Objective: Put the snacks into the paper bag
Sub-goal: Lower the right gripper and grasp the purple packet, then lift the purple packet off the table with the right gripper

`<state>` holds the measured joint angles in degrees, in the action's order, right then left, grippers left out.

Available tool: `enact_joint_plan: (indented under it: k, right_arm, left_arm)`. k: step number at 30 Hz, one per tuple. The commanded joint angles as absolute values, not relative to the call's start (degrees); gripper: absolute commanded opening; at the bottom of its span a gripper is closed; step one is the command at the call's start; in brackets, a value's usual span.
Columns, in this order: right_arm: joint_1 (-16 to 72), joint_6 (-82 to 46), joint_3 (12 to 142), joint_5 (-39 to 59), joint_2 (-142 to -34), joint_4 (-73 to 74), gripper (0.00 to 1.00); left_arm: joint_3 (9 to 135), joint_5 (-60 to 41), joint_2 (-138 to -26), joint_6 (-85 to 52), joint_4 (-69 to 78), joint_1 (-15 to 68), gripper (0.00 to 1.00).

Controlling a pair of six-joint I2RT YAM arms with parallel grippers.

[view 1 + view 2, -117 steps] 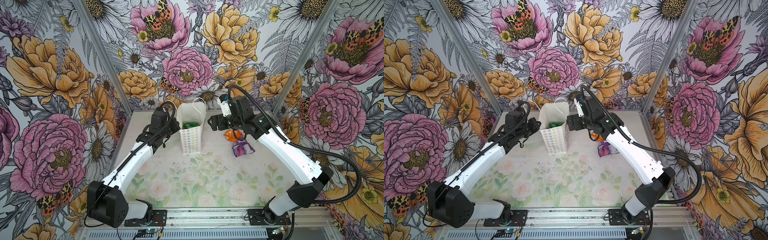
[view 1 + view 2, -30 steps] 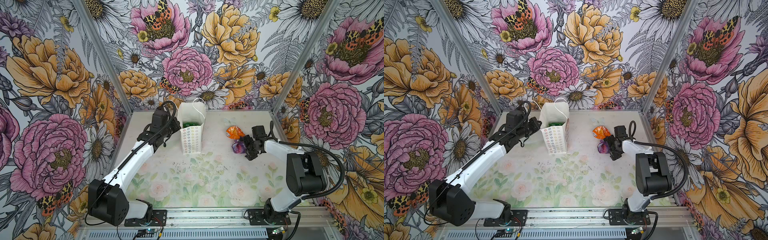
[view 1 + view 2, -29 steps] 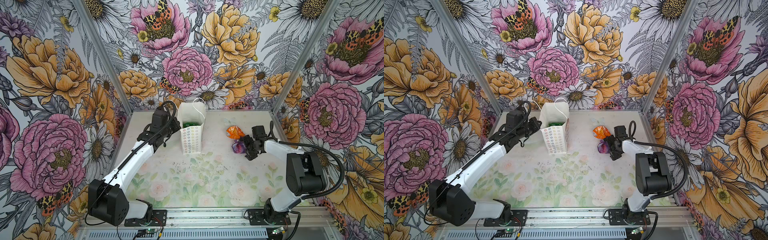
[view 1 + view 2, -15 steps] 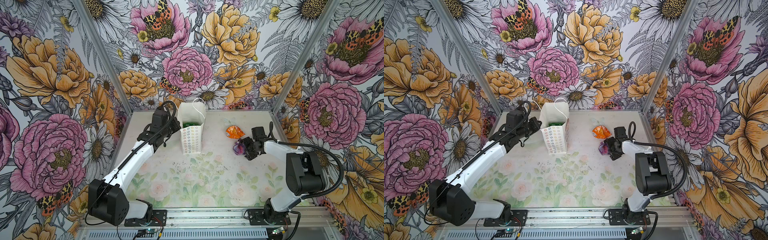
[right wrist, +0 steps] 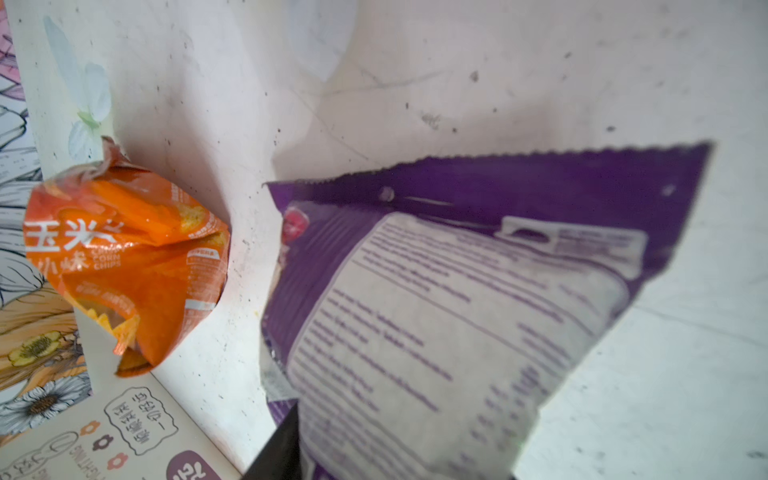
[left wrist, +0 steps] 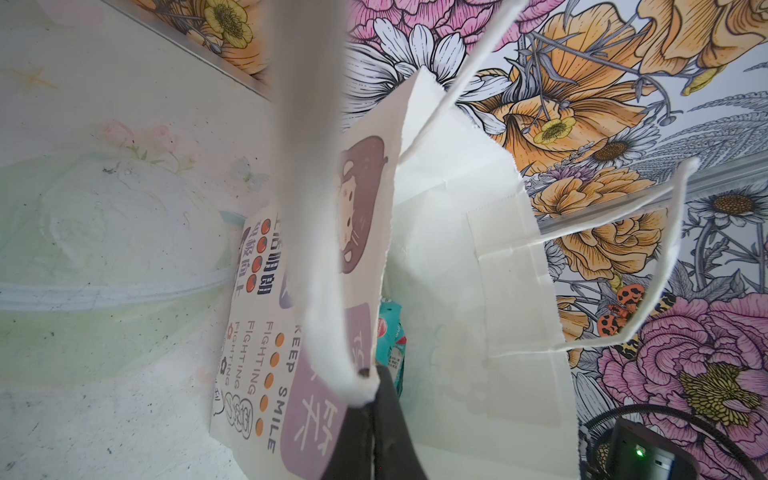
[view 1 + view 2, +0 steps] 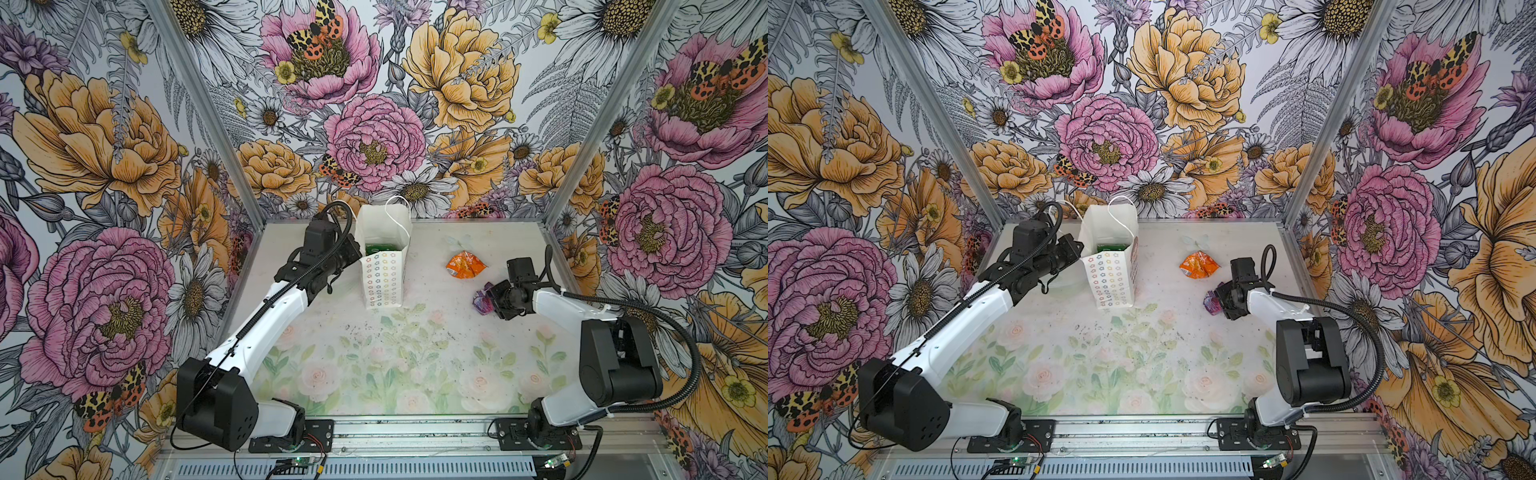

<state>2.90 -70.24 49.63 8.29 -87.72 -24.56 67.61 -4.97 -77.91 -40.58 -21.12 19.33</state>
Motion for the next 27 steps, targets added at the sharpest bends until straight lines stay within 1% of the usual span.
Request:
enact_joint_plan:
  k: [1, 3, 6, 13, 18, 27]
  right_arm:
    - [2.4, -68.6, 48.9, 4.9, -84.6, -25.9, 0.25]
    - [2.4, -67.8, 49.0, 4.6, -83.6, -25.9, 0.17]
    - [2.5, -66.7, 49.3, 4.6, -82.4, -25.9, 0.11]
    - [2.4, -64.3, 50.5, 5.0, -80.4, -25.9, 0.04]
    - [2.4, -61.6, 52.2, 7.6, -80.7, -25.9, 0.00]
    - [2.4, -57.6, 54.5, 11.7, -82.2, -25.9, 0.00]
  left_arm:
    - [68.5, -5.7, -78.7, -41.0, -21.7, 19.5, 0.00]
    - [68.4, -5.7, -78.6, -41.0, -21.8, 19.4, 0.00]
    - [68.5, -5.8, -78.5, -41.0, -21.8, 19.6, 0.00]
    - [68.6, -5.8, -78.5, -41.0, -21.7, 19.6, 0.00]
    - [68.7, -5.8, -78.4, -40.9, -21.7, 19.7, 0.00]
    - [68.7, -5.8, -78.5, -40.9, -21.7, 19.6, 0.00]
